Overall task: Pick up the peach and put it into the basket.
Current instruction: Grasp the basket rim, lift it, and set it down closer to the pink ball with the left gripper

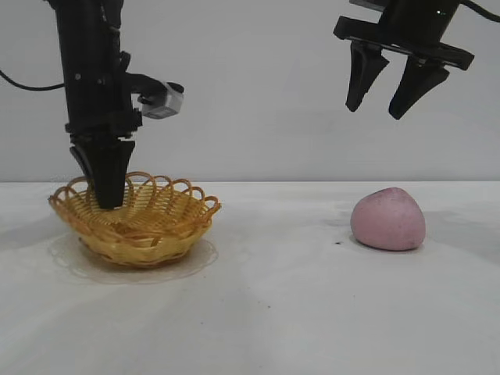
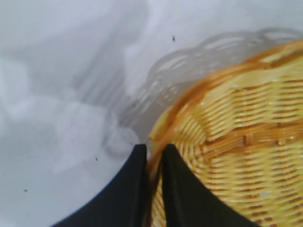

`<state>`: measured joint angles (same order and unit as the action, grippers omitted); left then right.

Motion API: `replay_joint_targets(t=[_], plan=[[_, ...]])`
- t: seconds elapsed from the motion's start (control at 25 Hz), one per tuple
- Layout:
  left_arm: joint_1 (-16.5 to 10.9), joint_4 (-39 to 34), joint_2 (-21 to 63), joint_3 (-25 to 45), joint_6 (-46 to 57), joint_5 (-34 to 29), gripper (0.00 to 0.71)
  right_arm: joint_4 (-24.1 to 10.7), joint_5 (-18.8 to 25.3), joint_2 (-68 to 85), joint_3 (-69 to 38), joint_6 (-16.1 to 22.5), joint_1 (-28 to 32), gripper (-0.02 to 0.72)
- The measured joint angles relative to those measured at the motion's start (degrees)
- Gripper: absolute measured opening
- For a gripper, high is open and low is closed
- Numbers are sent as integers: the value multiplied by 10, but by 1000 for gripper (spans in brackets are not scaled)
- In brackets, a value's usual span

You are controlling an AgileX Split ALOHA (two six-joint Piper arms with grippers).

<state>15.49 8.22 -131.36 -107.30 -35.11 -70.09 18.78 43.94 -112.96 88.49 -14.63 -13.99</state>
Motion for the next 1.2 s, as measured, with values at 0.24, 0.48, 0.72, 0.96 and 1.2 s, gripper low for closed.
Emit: replay_joint_targets(t=[0.24, 0.48, 0.72, 0.96, 1.2], plan=[[0, 33, 6, -31, 127, -1, 0, -1, 0, 0, 0, 0, 0, 403], [0, 83, 29, -31, 235, -1, 0, -1, -1, 0, 0, 0, 0, 403], [0, 132, 37, -26, 295, 0, 0, -1, -1, 0, 0, 0, 0, 403], [0, 153, 70, 47, 305, 0, 0, -2, -1, 0, 0, 0, 0, 403], [0, 221, 120, 162, 301, 45, 0, -2, 0, 0, 0, 0, 0, 403]])
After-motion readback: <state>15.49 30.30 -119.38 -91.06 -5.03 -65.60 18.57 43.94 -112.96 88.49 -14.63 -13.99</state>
